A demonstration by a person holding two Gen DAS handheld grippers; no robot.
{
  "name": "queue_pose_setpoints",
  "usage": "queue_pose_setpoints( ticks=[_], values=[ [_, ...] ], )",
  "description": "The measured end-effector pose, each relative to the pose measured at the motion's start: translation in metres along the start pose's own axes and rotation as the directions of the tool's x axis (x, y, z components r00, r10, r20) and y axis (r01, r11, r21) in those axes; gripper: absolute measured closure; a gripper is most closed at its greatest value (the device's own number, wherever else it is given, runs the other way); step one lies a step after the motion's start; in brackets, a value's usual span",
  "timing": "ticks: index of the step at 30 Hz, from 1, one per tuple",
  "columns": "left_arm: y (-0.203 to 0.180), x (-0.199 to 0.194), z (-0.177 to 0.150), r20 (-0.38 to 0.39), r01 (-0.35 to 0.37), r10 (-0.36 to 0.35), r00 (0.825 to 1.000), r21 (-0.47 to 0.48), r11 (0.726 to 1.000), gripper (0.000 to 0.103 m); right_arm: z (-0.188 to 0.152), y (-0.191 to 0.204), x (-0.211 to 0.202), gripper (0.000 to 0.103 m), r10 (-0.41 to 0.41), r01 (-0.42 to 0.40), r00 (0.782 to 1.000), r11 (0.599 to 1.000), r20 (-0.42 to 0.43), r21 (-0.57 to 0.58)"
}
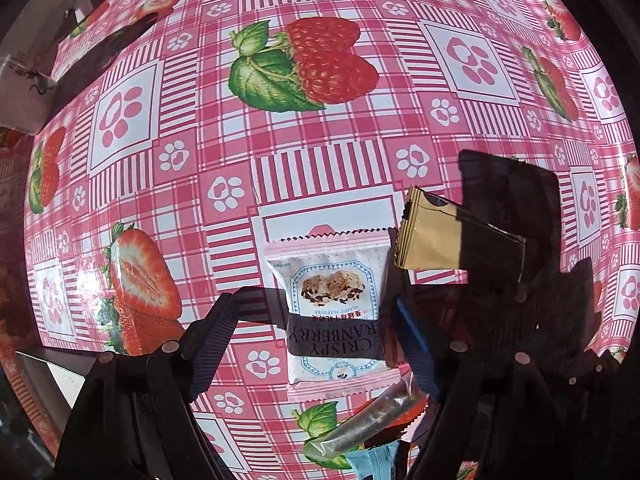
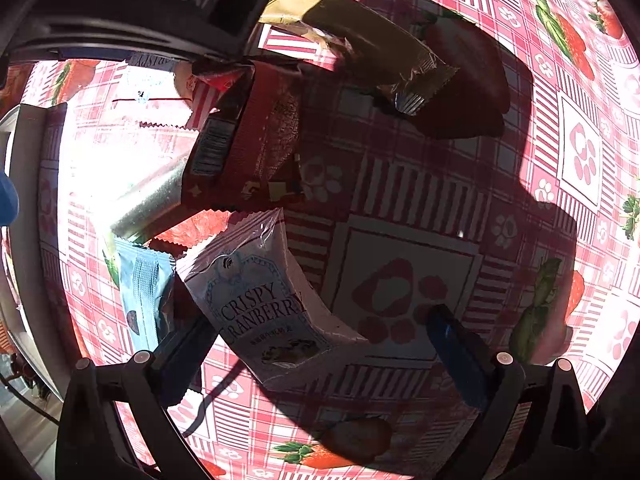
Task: Organize snacks
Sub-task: 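Grasp a Crispy Cranberry packet with the left tool while the right tool grasps another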
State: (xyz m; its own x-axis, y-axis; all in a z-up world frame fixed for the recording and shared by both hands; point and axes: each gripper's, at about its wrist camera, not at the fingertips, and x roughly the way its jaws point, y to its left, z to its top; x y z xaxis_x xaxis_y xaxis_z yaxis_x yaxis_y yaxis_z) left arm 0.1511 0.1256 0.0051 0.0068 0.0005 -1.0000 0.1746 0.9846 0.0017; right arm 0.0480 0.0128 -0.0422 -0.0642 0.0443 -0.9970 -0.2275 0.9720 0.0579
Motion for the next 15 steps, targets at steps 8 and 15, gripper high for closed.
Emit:
queue_pose_setpoints(
  ticks=[8, 15],
  values=[
    [0.023, -0.017, -0.020, -0.002, 0.043, -0.043, 0.999, -0.007, 0.999, 0.062, -0.001, 0.013, -0.023, 0.062, -0.008, 0.013, 0.996, 0.998, 0.090, -0.055],
    [0.035, -0.050, -0.076, 0.064, 0.060, -0.064, 0.996, 0.058, 0.996, 0.062, -0.024, -0.011, -0.031, 0.062, 0.147, -0.157, 0.985, 0.982, 0.095, 0.108]
  ],
)
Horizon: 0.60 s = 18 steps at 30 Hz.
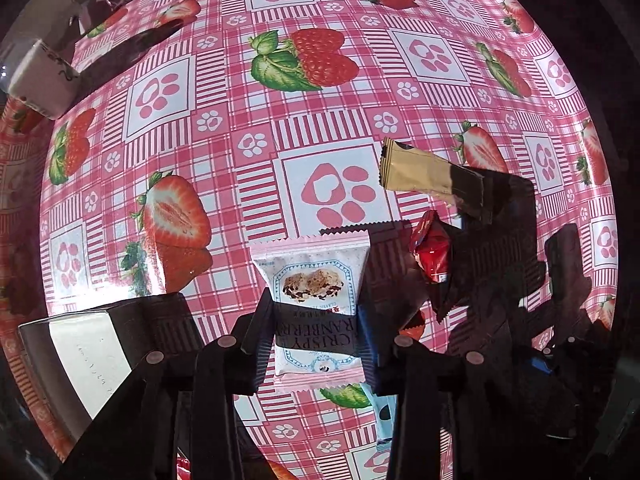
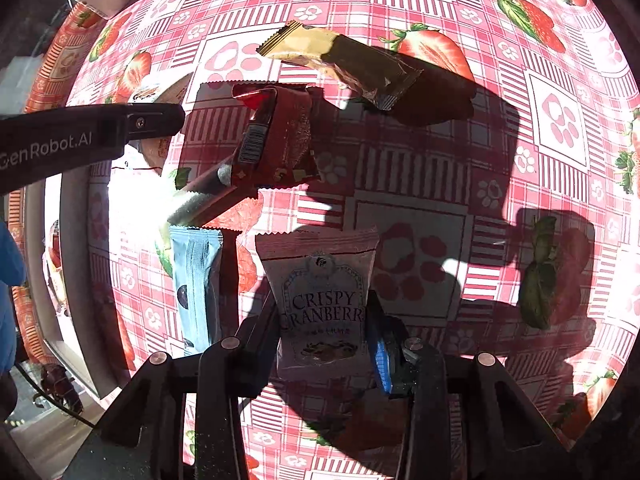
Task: Organize snacks
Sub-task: 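Grasp a Crispy Cranberry packet with the left tool while the right tool grasps another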
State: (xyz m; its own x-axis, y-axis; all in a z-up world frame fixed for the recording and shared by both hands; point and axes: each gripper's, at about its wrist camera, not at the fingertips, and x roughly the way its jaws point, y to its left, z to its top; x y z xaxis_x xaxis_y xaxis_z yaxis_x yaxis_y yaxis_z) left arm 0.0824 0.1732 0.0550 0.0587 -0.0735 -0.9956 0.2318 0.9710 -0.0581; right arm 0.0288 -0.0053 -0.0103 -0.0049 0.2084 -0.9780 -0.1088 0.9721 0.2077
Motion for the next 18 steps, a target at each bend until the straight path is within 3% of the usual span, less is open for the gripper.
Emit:
queue_pose_setpoints(
  ticks=[10, 18],
  values=[
    [-0.010, -0.058, -0.094, 0.013, 0.061, -0.062, 0.998, 0.083, 0.995, 0.062, -0.057, -0.025, -0.025, 0.062, 0.132, -0.134, 0.991, 0.964, 0.023, 0.229],
    [0.001, -0.079, -0.128, 0.042, 0.053, -0.059, 0.997, 0.122, 0.991, 0.062, -0.092, -0.008, -0.038, 0.062, 0.176, -0.183, 0.983, 0.938, 0.052, 0.295]
  ],
)
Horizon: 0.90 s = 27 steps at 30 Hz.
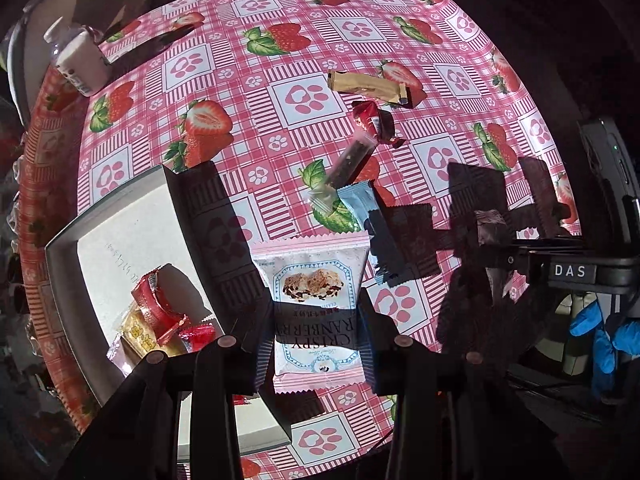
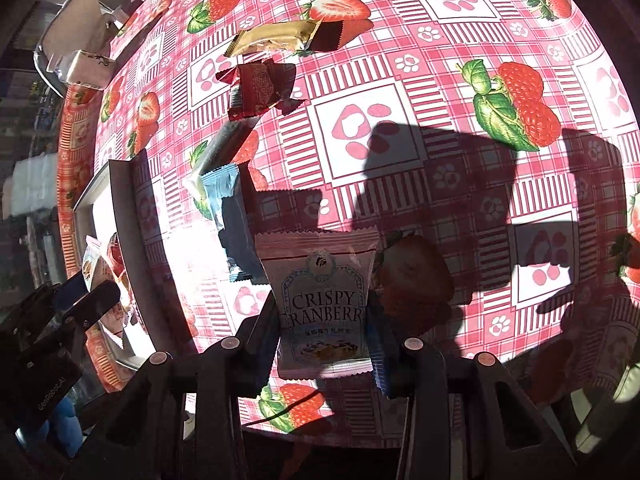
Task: Organize snacks
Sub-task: 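Grasp a Crispy Cranberry packet with the left tool while the right tool grasps another, then carry both Crispy Cranberry packets into the white box and open both tools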
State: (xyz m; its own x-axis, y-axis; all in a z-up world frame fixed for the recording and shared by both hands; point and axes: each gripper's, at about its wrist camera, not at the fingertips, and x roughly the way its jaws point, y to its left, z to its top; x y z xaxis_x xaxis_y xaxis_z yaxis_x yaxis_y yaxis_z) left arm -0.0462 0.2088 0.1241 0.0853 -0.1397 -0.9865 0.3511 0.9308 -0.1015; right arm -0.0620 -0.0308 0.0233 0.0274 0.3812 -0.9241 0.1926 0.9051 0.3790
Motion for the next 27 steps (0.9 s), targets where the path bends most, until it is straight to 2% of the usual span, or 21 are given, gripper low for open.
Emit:
queue_pose_setpoints(
  ticks=[5, 16, 27],
  values=[
    [0.018, -0.012, -0.011, 0.027, -0.002, 0.004, 1.000, -0.043, 0.999, 0.062, 0.003, 0.017, -0.003, 0.062, 0.010, -0.010, 1.000, 1.000, -0.003, -0.001],
    [0.046, -0.033, -0.021, 0.093, -0.012, 0.021, 0.995, -0.097, 0.995, 0.062, 0.012, 0.081, -0.010, 0.062, -0.006, 0.010, 0.999, 0.989, 0.031, -0.144],
    [0.059, -0.038, -0.030, 0.104, -0.008, 0.022, 0.994, -0.137, 0.991, 0.062, 0.005, 0.101, -0.007, 0.062, -0.017, 0.021, 1.000, 0.981, 0.020, -0.193]
  ],
)
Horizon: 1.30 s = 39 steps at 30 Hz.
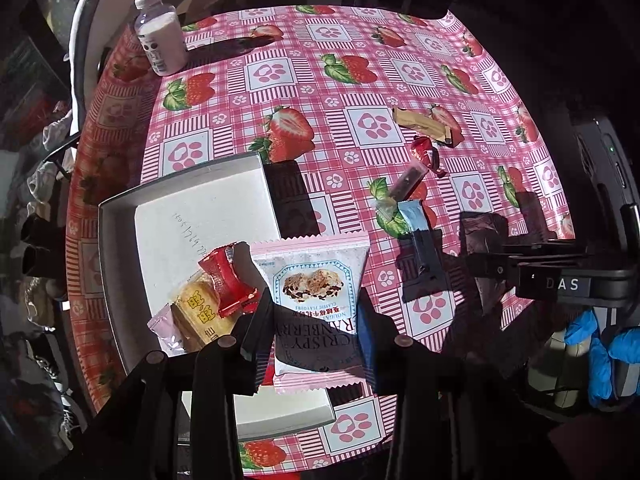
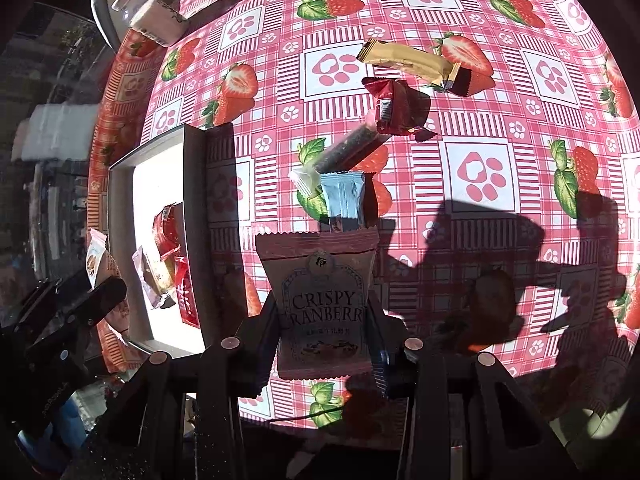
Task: Organize snacks
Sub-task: 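Carry both Crispy Cranberry packets into the white box and open both tools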
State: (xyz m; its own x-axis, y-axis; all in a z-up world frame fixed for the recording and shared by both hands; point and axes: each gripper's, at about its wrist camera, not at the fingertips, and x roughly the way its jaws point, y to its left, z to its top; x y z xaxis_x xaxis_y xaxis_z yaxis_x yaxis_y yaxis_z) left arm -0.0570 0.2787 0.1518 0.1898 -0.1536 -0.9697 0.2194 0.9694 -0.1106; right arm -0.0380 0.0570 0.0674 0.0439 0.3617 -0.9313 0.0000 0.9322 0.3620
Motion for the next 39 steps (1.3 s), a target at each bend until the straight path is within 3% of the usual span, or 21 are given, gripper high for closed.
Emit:
queue_pose_setpoints(
  ticks=[21, 39],
  values=[
    [0.037, 0.000, -0.017, 0.007, -0.003, 0.004, 1.000, -0.103, 0.995, 0.062, 0.007, 0.039, 0.004, 0.062, -0.032, 0.030, 0.999, 0.994, -0.014, -0.107],
    [0.099, 0.006, -0.036, -0.007, -0.061, 0.061, 0.998, -0.222, 0.973, 0.062, 0.034, 0.125, 0.012, 0.062, -0.019, 0.007, 0.999, 0.959, -0.037, -0.282]
  ],
)
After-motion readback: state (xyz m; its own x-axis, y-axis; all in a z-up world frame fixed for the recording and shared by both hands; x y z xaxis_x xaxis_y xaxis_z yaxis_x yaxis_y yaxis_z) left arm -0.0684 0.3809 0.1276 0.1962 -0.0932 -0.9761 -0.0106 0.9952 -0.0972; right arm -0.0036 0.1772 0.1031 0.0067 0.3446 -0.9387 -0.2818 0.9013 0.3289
